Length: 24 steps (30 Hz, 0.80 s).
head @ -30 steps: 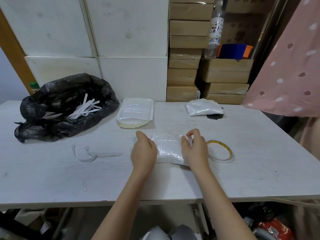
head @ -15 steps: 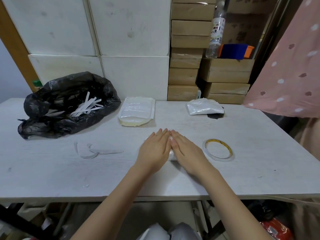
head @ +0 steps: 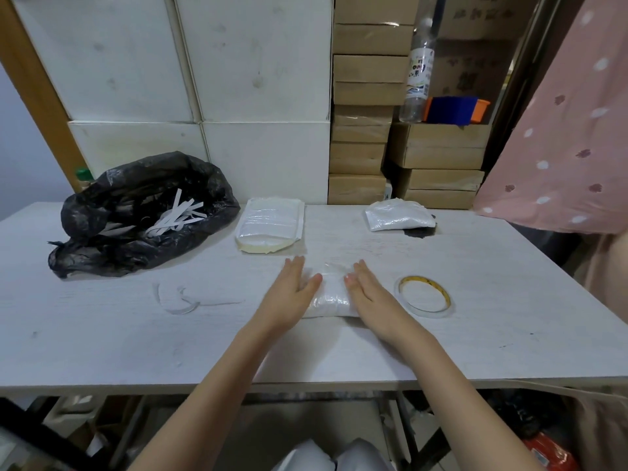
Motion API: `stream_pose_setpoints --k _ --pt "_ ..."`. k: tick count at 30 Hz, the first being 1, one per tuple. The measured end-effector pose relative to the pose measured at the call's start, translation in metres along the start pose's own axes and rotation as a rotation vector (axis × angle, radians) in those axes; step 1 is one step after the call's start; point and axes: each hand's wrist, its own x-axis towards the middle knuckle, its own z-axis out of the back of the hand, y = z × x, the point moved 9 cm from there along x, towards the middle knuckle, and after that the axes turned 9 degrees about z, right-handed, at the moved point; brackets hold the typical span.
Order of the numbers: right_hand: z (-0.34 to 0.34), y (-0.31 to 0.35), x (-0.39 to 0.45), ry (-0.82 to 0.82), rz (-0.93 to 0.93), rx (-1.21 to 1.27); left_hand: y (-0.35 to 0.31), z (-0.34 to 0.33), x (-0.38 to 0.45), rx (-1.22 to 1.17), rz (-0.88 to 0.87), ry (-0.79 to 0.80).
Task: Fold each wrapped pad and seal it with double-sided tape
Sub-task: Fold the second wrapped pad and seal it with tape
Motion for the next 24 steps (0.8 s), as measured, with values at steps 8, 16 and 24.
stream_pose_setpoints --k 8,16,24 --pt "0.020 -0.011 -0.011 -0.084 -0.298 -0.047 0.022 0.014 -0.009 0.184 0.321 0.010" --pt "0.018 -0.019 0.005 -0.096 -0.386 0.452 0.004 0.017 0.010 -0.230 0.289 0.023" --pt "0.054 -0.020 0.045 -0.057 -0.376 0.335 -0.018 0.025 0.059 -0.210 0.371 0.168"
